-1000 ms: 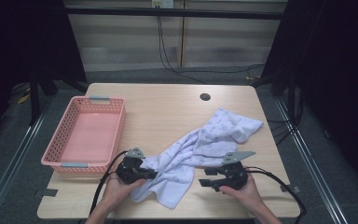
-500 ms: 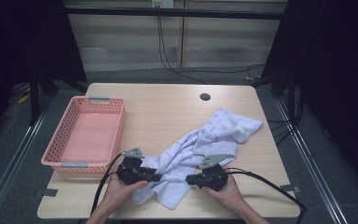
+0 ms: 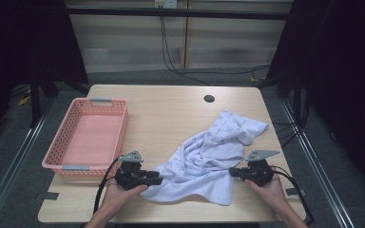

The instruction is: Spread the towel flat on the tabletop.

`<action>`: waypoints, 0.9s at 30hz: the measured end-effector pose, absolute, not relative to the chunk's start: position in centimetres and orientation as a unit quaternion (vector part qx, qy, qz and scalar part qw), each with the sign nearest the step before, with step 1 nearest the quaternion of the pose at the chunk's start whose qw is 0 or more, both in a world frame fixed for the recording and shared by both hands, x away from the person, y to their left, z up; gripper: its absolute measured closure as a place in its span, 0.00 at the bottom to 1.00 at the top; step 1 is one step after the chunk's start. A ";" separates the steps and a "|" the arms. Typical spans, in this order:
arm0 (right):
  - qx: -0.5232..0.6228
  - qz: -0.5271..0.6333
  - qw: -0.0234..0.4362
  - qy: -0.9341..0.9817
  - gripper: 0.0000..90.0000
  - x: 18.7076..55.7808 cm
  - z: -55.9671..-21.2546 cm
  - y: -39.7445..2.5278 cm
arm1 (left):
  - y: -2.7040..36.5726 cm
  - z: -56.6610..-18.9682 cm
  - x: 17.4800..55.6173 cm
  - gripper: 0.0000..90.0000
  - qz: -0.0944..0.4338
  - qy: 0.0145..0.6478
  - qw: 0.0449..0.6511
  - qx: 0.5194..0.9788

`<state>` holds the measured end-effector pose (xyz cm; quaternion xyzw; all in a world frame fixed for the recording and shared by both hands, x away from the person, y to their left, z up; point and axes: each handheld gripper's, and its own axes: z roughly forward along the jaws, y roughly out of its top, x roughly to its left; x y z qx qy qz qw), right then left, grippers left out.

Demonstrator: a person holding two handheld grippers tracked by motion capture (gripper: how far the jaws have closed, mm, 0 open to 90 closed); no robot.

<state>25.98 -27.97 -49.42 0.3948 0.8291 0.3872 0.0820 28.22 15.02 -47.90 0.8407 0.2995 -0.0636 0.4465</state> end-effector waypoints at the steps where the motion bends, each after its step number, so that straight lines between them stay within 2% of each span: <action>1: 0.400 0.386 0.084 0.827 0.98 25.9 -49.4 -28.6 | 15.1 -48.0 28.1 0.76 -0.063 0.298 0.444 0.842; 2: 0.407 0.385 0.085 0.824 0.95 25.7 -49.4 -29.1 | 15.1 -48.1 28.0 0.77 -0.064 0.293 0.438 0.847; 4: 0.419 0.391 0.083 0.815 0.77 25.3 -49.3 -29.8 | 15.2 -48.5 27.7 0.77 -0.064 0.290 0.423 0.856; 7: 0.423 0.415 0.099 0.799 0.64 23.7 -48.0 -30.3 | 15.8 -48.7 27.0 0.71 -0.065 0.287 0.413 0.862; 8: 0.425 0.429 0.107 0.790 0.64 23.0 -47.5 -30.5 | 16.0 -48.7 26.8 0.69 -0.059 0.288 0.414 0.862; 14: 0.395 0.429 0.057 0.811 0.60 19.8 -47.9 -28.9 | 17.0 -48.8 26.7 0.62 -0.068 0.308 0.421 0.850; 20: 0.384 0.406 0.035 0.829 0.52 21.1 -49.1 -27.8 | 16.9 -49.1 27.1 0.56 -0.058 0.314 0.412 0.853; 27: 0.357 0.382 0.051 0.851 0.46 21.2 -49.8 -26.9 | 16.3 -49.5 27.3 0.51 -0.067 0.302 0.401 0.862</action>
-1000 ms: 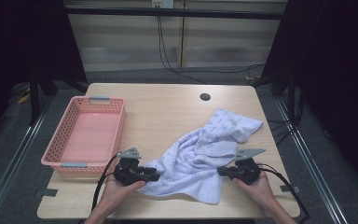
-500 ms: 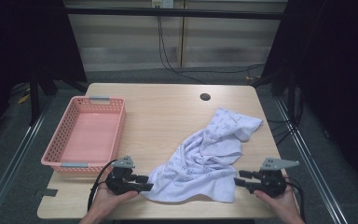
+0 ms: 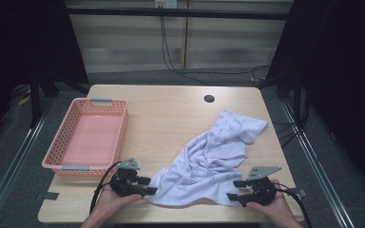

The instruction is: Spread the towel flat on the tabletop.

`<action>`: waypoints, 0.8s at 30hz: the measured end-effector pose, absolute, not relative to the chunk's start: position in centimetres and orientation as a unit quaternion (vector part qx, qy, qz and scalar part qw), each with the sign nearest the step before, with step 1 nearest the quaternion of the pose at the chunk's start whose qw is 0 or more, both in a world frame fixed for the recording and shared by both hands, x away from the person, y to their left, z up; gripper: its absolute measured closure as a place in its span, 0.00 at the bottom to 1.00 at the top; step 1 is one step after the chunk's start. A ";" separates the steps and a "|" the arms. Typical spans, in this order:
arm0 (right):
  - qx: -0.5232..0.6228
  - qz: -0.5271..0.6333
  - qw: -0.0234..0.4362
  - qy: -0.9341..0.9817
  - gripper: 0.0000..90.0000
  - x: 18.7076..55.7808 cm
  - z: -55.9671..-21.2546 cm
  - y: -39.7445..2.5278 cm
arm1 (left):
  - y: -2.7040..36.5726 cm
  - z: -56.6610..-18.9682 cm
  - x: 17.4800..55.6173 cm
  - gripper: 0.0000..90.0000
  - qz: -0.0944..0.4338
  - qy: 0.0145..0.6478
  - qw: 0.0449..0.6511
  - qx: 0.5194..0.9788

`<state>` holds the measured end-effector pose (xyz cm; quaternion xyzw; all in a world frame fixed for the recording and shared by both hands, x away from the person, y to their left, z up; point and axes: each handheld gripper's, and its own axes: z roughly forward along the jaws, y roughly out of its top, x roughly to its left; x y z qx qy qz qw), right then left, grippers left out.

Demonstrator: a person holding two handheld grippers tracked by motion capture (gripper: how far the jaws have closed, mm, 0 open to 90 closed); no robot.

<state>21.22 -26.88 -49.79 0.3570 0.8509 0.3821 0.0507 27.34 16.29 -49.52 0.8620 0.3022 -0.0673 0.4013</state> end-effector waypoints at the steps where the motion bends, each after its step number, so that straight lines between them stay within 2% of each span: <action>1: 0.354 0.381 0.052 0.853 0.46 21.0 -49.8 -26.8 | 15.9 -49.6 27.1 0.51 -0.067 0.295 0.401 0.865; 5: 0.330 0.376 0.064 0.863 0.49 20.4 -49.8 -26.4 | 15.3 -49.6 26.5 0.56 -0.053 0.282 0.393 0.874; 6: 0.330 0.376 0.064 0.863 0.49 20.4 -49.8 -26.4 | 15.3 -49.6 26.5 0.61 -0.053 0.282 0.393 0.874; 7: 0.316 0.360 0.094 0.873 0.55 20.0 -49.8 -26.2 | 15.2 -49.6 26.3 0.67 -0.054 0.268 0.389 0.879; 9: 0.313 0.358 0.099 0.874 0.55 20.0 -49.8 -26.1 | 15.1 -49.6 26.2 0.75 -0.057 0.267 0.388 0.880; 10: 0.313 0.356 0.102 0.875 0.58 19.9 -49.7 -26.0 | 15.1 -49.7 26.2 0.83 -0.065 0.261 0.385 0.883; 13: 0.309 0.356 0.098 0.876 0.71 19.6 -49.7 -25.9 | 15.1 -49.7 26.3 0.95 -0.063 0.266 0.382 0.883; 17: 0.310 0.364 0.071 0.875 0.91 19.8 -49.6 -25.9 | 15.1 -49.7 26.5 0.98 -0.071 0.273 0.381 0.880; 20: 0.330 0.373 0.039 0.866 0.94 20.5 -49.6 -26.3 | 15.4 -49.5 27.0 0.99 -0.092 0.289 0.408 0.861; 24: 0.348 0.409 0.025 0.843 0.95 21.0 -49.0 -27.1 | 16.1 -48.6 27.5 0.99 -0.097 0.300 0.440 0.841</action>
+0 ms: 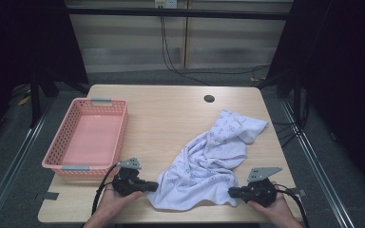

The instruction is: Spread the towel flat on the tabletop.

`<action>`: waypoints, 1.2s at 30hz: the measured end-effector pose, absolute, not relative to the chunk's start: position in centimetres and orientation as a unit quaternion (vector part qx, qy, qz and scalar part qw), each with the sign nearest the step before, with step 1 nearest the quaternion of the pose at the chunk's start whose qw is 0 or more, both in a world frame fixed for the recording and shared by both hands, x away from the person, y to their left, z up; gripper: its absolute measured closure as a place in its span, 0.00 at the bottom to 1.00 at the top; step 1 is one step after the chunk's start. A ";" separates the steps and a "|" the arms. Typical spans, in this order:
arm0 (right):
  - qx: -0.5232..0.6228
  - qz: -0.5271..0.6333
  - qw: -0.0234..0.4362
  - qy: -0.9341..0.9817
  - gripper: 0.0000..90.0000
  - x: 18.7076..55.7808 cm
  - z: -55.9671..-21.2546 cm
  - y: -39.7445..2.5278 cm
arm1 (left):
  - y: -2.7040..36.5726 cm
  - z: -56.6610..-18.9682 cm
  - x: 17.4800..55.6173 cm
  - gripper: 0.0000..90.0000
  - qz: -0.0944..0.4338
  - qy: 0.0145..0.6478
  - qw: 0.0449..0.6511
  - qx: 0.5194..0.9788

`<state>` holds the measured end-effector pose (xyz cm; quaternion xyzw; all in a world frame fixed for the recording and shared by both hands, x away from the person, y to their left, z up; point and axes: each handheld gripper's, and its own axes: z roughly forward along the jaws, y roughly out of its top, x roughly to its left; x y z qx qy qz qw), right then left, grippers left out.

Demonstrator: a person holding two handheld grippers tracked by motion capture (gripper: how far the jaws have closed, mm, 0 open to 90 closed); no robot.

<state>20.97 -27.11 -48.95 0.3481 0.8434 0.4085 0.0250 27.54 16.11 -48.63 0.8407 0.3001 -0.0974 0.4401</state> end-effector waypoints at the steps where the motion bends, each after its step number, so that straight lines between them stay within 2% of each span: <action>1: 0.367 0.450 0.027 0.814 0.95 21.3 -47.8 -28.2 | 16.5 -47.9 27.9 0.99 -0.095 0.308 0.462 0.826; 7: 0.385 0.509 0.068 0.766 0.96 23.3 -43.4 -30.9 | 17.5 -45.9 29.1 0.99 -0.097 0.318 0.515 0.790; 8: 0.385 0.509 0.068 0.766 0.96 23.3 -43.4 -30.9 | 17.8 -45.2 29.5 0.99 -0.089 0.322 0.522 0.785; 11: 0.377 0.540 0.094 0.746 0.96 25.0 -39.5 -31.7 | 18.3 -42.4 31.2 0.99 -0.072 0.327 0.550 0.765; 12: 0.377 0.540 0.094 0.746 0.96 25.0 -39.5 -31.7 | 18.3 -42.4 31.2 0.99 -0.072 0.327 0.550 0.765; 16: 0.380 0.572 0.118 0.718 0.96 27.5 -35.8 -32.8 | 18.4 -38.5 33.4 0.99 -0.044 0.329 0.579 0.744; 24: 0.387 0.587 0.160 0.693 0.96 32.1 -29.3 -33.2 | 18.0 -34.0 36.8 0.99 -0.006 0.339 0.598 0.726; 25: 0.389 0.588 0.170 0.688 0.96 32.8 -28.3 -33.3 | 18.0 -32.2 37.6 0.99 0.005 0.339 0.612 0.715; 26: 0.389 0.588 0.170 0.688 0.96 32.8 -28.3 -33.3 | 18.0 -32.2 37.6 0.99 0.005 0.339 0.612 0.715; 27: 0.391 0.598 0.182 0.675 0.96 33.8 -26.5 -33.5 | 18.1 -29.9 38.2 0.99 0.024 0.336 0.625 0.704; 28: 0.391 0.598 0.182 0.675 0.96 33.8 -26.5 -33.5 | 18.1 -29.9 38.2 0.99 0.024 0.336 0.625 0.704; 29: 0.392 0.604 0.193 0.666 0.96 34.6 -24.8 -33.6 | 18.2 -27.9 38.7 0.99 0.034 0.326 0.635 0.699; 36: 0.372 0.633 0.236 0.636 0.96 35.1 -18.8 -33.3 | 18.2 -21.1 38.7 0.99 0.090 0.311 0.663 0.674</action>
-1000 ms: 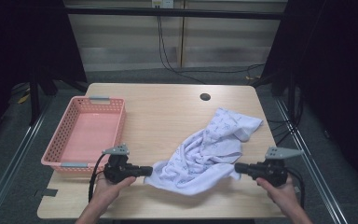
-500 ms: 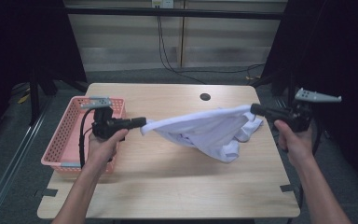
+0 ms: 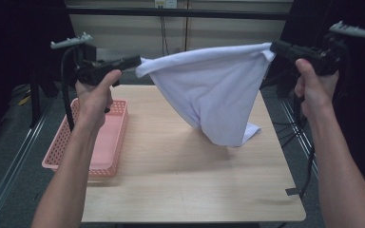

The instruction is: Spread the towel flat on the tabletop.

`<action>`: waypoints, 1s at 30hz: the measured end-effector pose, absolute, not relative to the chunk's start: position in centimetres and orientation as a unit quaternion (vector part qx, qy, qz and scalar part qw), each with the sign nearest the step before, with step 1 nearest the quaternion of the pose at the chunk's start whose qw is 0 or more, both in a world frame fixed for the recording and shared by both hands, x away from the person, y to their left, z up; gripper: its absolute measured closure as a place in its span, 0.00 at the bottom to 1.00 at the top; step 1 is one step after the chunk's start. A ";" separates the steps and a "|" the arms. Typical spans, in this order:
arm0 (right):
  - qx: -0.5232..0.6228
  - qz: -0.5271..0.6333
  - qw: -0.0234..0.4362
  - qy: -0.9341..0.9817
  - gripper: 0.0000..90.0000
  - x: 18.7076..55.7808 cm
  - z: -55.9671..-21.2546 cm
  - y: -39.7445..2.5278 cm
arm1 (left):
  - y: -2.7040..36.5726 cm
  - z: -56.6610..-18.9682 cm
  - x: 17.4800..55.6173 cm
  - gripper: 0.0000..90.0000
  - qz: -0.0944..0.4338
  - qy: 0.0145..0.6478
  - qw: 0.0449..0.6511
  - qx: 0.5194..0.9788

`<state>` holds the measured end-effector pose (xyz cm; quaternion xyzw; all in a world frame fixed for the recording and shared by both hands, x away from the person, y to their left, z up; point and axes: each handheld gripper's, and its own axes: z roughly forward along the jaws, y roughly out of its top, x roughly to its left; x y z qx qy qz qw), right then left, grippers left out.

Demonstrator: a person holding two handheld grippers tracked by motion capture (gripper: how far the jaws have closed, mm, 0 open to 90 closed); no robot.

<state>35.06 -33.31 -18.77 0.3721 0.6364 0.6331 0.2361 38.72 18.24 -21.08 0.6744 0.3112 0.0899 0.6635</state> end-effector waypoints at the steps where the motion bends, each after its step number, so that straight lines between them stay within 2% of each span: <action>1: 0.367 0.640 0.236 0.632 0.96 34.8 -17.9 -33.4 | 18.2 -20.4 38.4 0.99 0.097 0.306 0.662 0.677; 4: 0.349 0.655 0.241 0.626 0.96 33.8 -16.8 -33.4 | 18.1 -19.8 37.5 0.99 0.100 0.296 0.665 0.678; 8: 0.343 0.648 0.228 0.640 0.96 32.4 -18.8 -33.5 | 18.0 -22.1 35.6 0.99 0.081 0.287 0.650 0.699; 9: 0.343 0.644 0.213 0.650 0.96 31.3 -21.0 -33.6 | 17.9 -24.4 34.5 0.99 0.066 0.290 0.635 0.713; 12: 0.343 0.636 0.199 0.662 0.96 30.0 -23.4 -33.6 | 18.0 -27.4 33.2 0.99 0.044 0.299 0.618 0.726; 14: 0.351 0.619 0.169 0.682 0.96 27.4 -28.0 -33.7 | 18.0 -31.2 31.2 0.99 0.024 0.302 0.601 0.740; 16: 0.359 0.613 0.147 0.689 0.96 25.9 -30.5 -33.8 | 18.0 -32.6 30.4 0.99 0.012 0.302 0.597 0.743; 17: 0.365 0.601 0.143 0.696 0.96 24.7 -32.2 -33.9 | 17.8 -35.2 28.8 0.99 -0.007 0.305 0.585 0.751; 18: 0.365 0.601 0.143 0.696 0.96 24.7 -32.2 -33.9 | 17.8 -35.2 28.8 0.99 -0.007 0.305 0.585 0.751; 19: 0.368 0.598 0.140 0.698 0.96 24.0 -33.1 -34.0 | 17.6 -36.8 27.7 0.99 -0.020 0.305 0.574 0.760; 21: 0.385 0.584 0.116 0.705 0.96 21.4 -36.8 -34.2 | 17.3 -39.0 25.9 0.99 -0.027 0.305 0.553 0.775; 25: 0.393 0.571 0.087 0.715 0.96 18.1 -40.1 -34.0 | 17.7 -41.5 23.9 0.99 -0.042 0.316 0.533 0.784; 26: 0.397 0.565 0.076 0.719 0.96 16.9 -41.2 -33.9 | 18.4 -43.0 22.6 0.99 -0.061 0.327 0.527 0.782; 30: 0.398 0.533 0.055 0.745 0.95 13.5 -43.5 -33.2 | 18.7 -44.7 20.3 0.98 -0.087 0.324 0.507 0.794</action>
